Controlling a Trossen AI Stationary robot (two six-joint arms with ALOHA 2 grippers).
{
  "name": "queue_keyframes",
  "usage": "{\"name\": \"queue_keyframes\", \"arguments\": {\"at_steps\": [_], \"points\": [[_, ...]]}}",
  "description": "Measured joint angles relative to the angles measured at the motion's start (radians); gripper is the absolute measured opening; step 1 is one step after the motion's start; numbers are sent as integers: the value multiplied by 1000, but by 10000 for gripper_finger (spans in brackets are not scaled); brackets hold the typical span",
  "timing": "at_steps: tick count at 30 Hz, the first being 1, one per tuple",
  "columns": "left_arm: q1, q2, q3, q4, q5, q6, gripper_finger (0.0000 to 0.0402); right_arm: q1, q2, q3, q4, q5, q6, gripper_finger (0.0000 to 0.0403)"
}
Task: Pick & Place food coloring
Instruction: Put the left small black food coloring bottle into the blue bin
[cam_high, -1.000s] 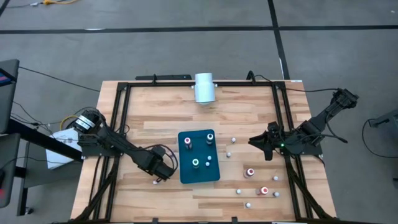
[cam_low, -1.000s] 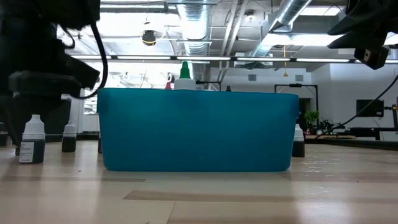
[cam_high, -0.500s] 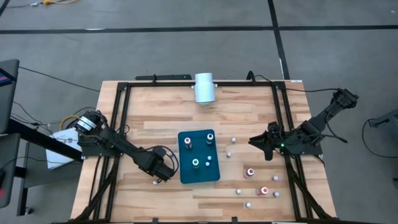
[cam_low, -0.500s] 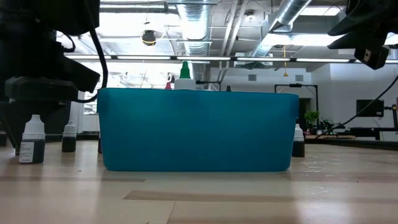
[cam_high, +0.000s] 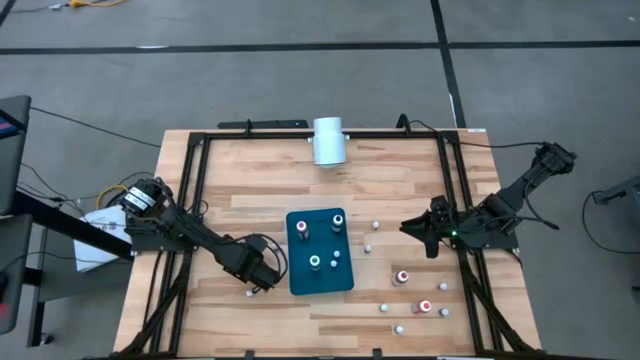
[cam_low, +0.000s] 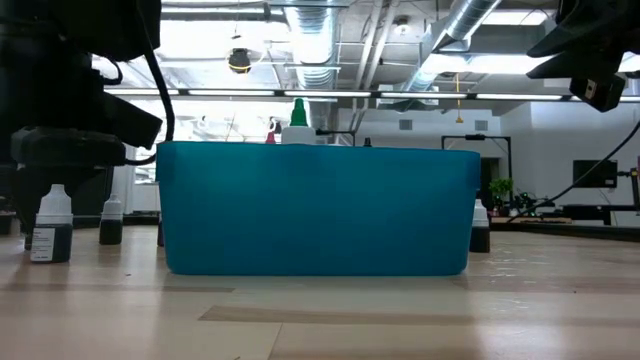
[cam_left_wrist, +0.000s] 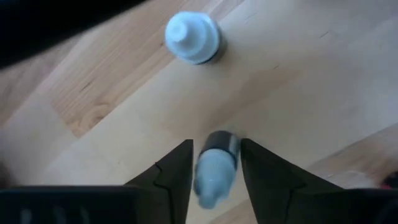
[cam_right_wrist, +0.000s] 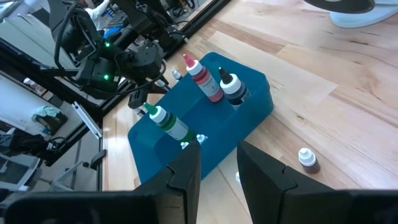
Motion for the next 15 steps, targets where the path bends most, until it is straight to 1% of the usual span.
{"name": "queue_keyframes", "arguments": {"at_steps": [6,9,12,15], "points": [[0,0,0,2,0,0,81,0,0,0,0,0,0,95],[0,0,0,2,1,-1,67,0,0,0,0,0,0,95],[0,0,0,3,2,-1,65,0,0,0,0,0,0,95],[0,0,0,3,6,-2,72,0,0,0,0,0,0,95]]}}
